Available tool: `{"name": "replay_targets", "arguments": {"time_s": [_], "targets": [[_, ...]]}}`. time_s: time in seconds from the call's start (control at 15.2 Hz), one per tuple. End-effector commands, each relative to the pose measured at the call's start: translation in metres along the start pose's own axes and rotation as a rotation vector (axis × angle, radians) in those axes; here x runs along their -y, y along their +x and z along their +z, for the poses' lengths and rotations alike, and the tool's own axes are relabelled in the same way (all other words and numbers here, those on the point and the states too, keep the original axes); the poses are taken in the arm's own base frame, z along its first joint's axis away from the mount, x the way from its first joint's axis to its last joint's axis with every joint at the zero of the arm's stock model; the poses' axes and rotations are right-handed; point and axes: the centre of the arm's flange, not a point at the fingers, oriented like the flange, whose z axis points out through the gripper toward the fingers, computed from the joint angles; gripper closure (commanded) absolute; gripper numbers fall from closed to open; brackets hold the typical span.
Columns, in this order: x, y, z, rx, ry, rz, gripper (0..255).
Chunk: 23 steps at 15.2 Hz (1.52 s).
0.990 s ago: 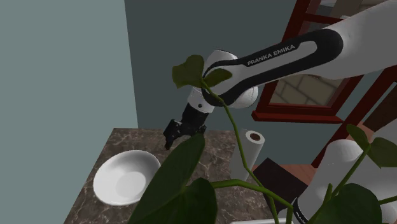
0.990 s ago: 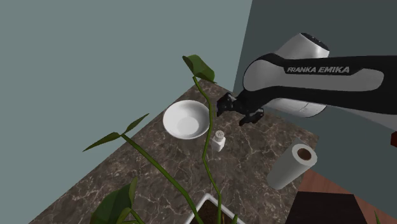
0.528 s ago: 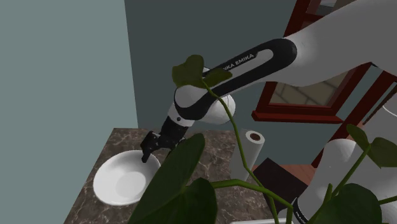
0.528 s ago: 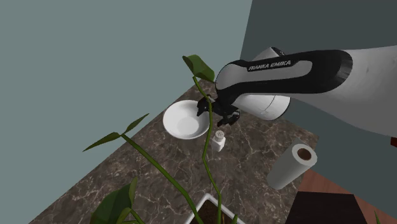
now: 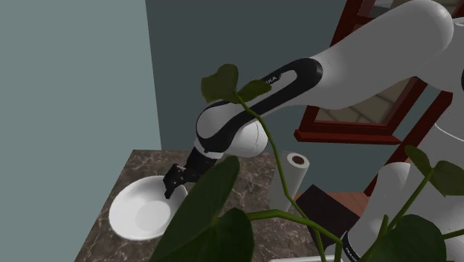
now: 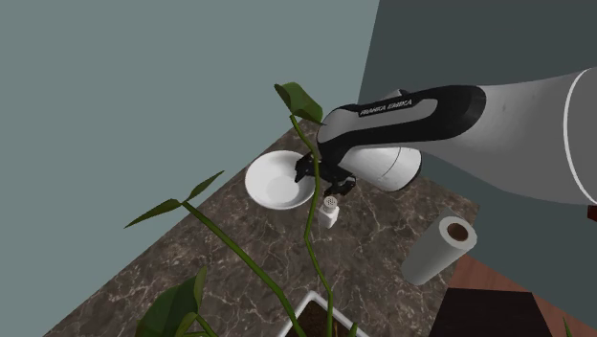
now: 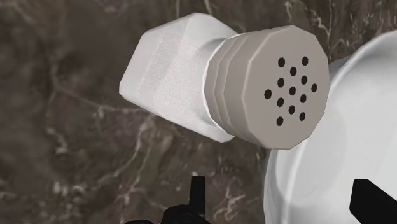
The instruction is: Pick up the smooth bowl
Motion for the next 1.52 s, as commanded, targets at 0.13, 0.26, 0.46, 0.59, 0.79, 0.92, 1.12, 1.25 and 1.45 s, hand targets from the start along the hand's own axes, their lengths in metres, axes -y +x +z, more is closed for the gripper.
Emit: {"name": "replay_targets", "arguments": {"time_s": [0.13, 0.26, 0.46, 0.59, 0.79, 0.92, 1.12, 1.25, 1.45], "targets": [[-0.001, 0.0, 0.002, 0.0, 0.0, 0.0, 255], [-0.001, 0.0, 0.002, 0.0, 0.0, 0.0, 255], [-0.001, 0.0, 0.002, 0.0, 0.0, 0.0, 255], [-0.001, 0.0, 0.002, 0.0, 0.0, 0.0, 255], [0.007, -0.001, -0.012, 0.0, 0.0, 0.0, 255], [0.013, -0.001, -0.021, 0.0, 0.0, 0.0, 255], [0.02, -0.002, -0.035, 0.0, 0.0, 0.0, 255], [0.026, -0.002, -0.044, 0.0, 0.0, 0.0, 255], [0.034, -0.003, -0.057, 0.0, 0.0, 0.0, 255]]}}
